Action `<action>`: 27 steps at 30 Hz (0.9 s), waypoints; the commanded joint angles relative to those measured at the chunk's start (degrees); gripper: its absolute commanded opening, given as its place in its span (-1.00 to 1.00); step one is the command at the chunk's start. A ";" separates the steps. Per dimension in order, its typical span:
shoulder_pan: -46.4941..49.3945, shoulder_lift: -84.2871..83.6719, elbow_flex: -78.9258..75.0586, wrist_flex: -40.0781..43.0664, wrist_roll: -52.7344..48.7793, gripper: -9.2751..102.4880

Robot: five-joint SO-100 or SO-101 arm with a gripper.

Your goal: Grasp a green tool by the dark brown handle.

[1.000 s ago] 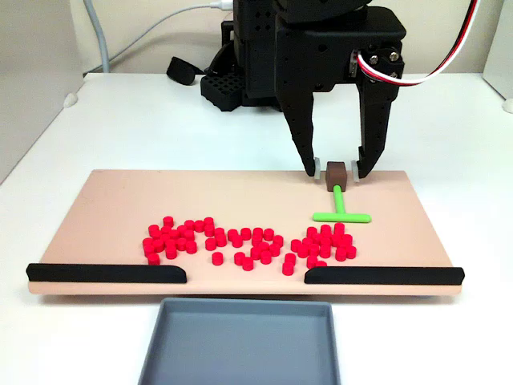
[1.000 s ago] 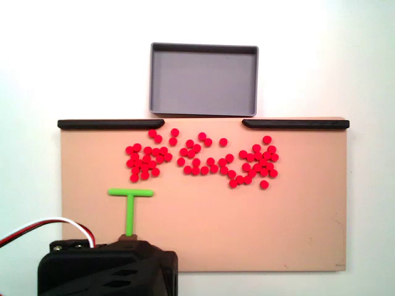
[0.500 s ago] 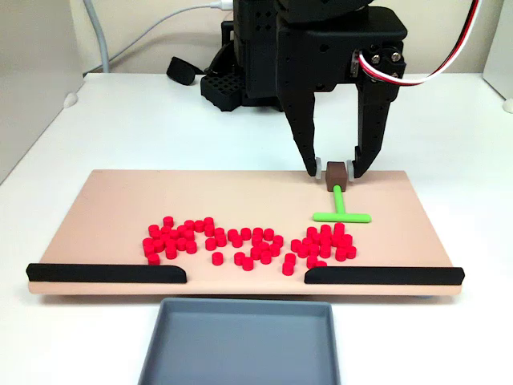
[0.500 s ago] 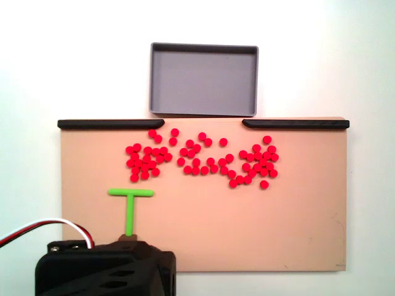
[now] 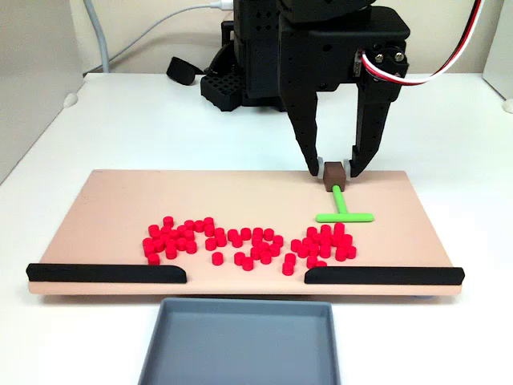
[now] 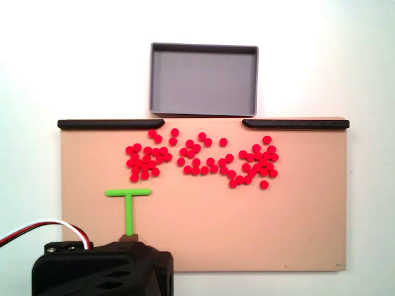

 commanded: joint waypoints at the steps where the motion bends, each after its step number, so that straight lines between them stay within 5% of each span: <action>1: -0.44 2.55 0.09 -0.18 -0.26 -0.63; 16: -0.70 2.55 0.09 -0.18 -0.26 -0.65; 27: -1.05 2.55 0.09 -0.18 -0.79 -0.84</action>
